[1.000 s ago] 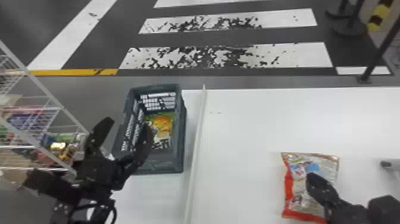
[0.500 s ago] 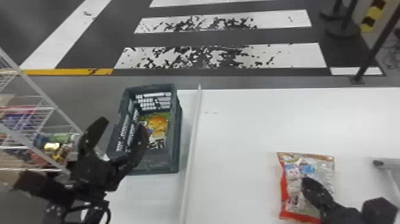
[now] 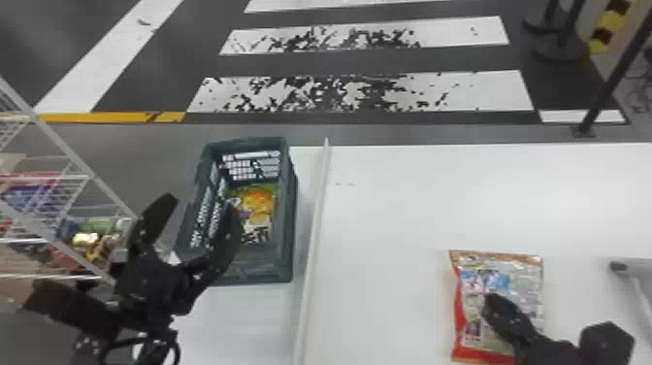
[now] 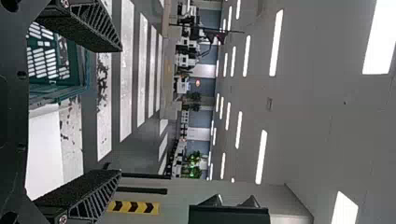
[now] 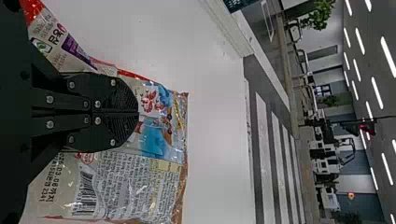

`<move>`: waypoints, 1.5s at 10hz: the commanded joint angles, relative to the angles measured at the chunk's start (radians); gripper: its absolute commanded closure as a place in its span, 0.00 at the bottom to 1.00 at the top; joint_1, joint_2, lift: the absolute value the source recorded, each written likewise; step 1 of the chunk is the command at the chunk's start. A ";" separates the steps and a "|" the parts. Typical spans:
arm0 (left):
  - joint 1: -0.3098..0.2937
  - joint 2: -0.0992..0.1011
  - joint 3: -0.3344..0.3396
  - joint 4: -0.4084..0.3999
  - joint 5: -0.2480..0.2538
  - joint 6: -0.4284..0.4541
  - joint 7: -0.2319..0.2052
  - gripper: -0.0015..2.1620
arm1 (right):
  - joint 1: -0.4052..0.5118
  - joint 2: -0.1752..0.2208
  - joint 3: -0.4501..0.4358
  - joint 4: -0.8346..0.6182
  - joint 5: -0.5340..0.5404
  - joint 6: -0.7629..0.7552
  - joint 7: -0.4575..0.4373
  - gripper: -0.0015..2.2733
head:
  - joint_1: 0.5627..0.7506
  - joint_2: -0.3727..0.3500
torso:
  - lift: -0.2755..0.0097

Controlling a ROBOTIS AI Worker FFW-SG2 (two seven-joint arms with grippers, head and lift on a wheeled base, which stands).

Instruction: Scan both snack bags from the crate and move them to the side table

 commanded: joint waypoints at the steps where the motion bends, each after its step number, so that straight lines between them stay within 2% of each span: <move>1: 0.002 -0.002 0.003 -0.005 0.000 -0.005 0.000 0.03 | 0.005 0.000 -0.009 -0.009 -0.002 -0.025 0.014 0.99 | 0.70 0.75 | 0.86; 3: -0.001 -0.004 0.003 -0.008 0.000 -0.005 0.000 0.03 | 0.065 0.000 -0.020 -0.104 -0.011 -0.044 0.026 0.99 | 0.70 0.76 | 0.86; 4: -0.005 -0.004 0.000 -0.006 0.000 -0.005 0.000 0.03 | 0.102 0.003 -0.040 -0.173 -0.057 -0.050 0.023 0.89 | 0.70 0.76 | 0.86; 5: -0.007 -0.004 -0.003 -0.006 0.000 -0.002 0.000 0.03 | 0.151 0.014 -0.078 -0.264 -0.103 -0.056 0.021 0.57 | 0.70 0.75 | 0.86; 6: -0.007 -0.004 -0.003 -0.005 0.000 -0.002 0.000 0.03 | 0.189 0.021 -0.124 -0.343 -0.100 -0.041 0.011 0.07 | 0.70 0.72 | 0.86; 7: -0.007 -0.004 -0.003 -0.005 0.000 -0.002 0.000 0.03 | 0.222 0.026 -0.178 -0.406 -0.120 0.002 0.008 0.03 | 0.70 0.67 | 0.86; 8: -0.007 -0.002 -0.003 -0.001 0.000 -0.002 0.000 0.03 | 0.232 0.034 -0.228 -0.451 -0.134 0.082 0.000 0.04 | 0.70 0.61 | 0.86; 9: -0.008 -0.002 -0.003 -0.001 0.000 -0.002 0.000 0.03 | 0.234 0.041 -0.271 -0.460 -0.134 0.104 -0.022 0.03 | 0.70 0.59 | 0.86; 10: -0.008 -0.001 -0.003 0.000 0.000 0.001 0.000 0.03 | 0.219 0.040 -0.319 -0.455 -0.135 0.171 -0.023 0.03 | 0.70 0.52 | 0.86; 12: -0.010 0.002 -0.003 0.000 0.003 0.001 -0.002 0.03 | 0.159 0.038 -0.392 -0.386 -0.111 0.251 -0.023 0.03 | 0.70 0.40 | 0.86; 15: -0.008 0.002 -0.001 0.002 0.003 0.001 -0.005 0.03 | 0.065 -0.012 -0.423 -0.205 -0.078 0.248 -0.022 0.03 | 0.70 0.28 | 0.86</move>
